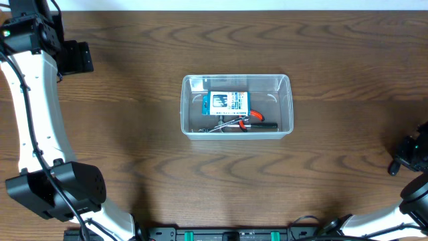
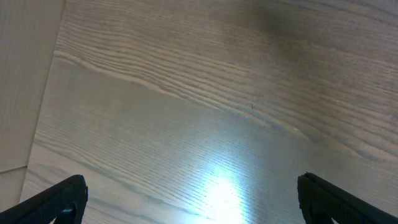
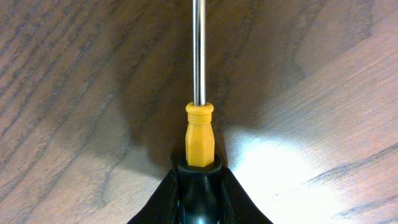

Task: Pack container
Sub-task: 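Raise the held screwdriver and swing the right gripper toward the container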

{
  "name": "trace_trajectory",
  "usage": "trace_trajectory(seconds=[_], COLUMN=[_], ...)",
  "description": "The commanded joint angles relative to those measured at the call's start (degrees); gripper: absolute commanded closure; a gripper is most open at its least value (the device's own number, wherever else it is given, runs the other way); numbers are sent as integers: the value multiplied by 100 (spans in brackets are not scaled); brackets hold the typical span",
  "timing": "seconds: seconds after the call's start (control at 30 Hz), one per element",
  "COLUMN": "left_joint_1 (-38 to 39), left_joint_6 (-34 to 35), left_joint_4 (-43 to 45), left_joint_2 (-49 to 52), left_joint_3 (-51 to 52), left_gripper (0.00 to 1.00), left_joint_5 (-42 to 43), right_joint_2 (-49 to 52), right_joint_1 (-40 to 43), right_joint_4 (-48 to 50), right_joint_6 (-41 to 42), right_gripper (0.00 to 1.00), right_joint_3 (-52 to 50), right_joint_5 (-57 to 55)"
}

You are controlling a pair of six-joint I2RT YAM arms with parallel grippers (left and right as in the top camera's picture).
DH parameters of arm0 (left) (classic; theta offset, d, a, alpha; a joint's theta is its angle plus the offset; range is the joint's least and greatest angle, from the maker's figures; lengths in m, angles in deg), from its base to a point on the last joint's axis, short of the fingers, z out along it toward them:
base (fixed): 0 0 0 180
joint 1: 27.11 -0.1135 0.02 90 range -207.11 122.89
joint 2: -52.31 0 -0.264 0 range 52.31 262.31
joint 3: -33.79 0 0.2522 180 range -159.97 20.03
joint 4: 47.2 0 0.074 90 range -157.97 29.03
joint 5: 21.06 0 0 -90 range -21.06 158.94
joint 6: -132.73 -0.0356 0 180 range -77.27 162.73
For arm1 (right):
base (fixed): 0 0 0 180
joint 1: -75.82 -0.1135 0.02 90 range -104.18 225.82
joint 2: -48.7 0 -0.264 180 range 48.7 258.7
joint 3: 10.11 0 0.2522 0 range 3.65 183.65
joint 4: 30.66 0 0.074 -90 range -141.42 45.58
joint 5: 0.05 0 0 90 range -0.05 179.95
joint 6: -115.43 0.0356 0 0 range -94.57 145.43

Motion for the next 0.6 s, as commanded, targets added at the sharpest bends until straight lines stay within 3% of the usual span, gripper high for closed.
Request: trace_trajectory(seconds=[0.0, 0.3, 0.57], left_joint_1=[-17, -17, -17], left_joint_6=[-28, -28, -28], left_joint_4=[-4, -4, -4], left_joint_2=[-20, -20, -20], left_joint_3=[-31, -31, -31], left_gripper=[2, 2, 2], left_joint_5=[-46, -46, -46], right_joint_2=[37, -584, -1279], right_joint_1=[-144, -732, -2079], right_joint_4=[-26, -264, -472], right_joint_6=[-2, -4, -452], right_gripper=[97, 95, 99], right_joint_3=[131, 1080, 2024], right_joint_5=[275, 1408, 2201])
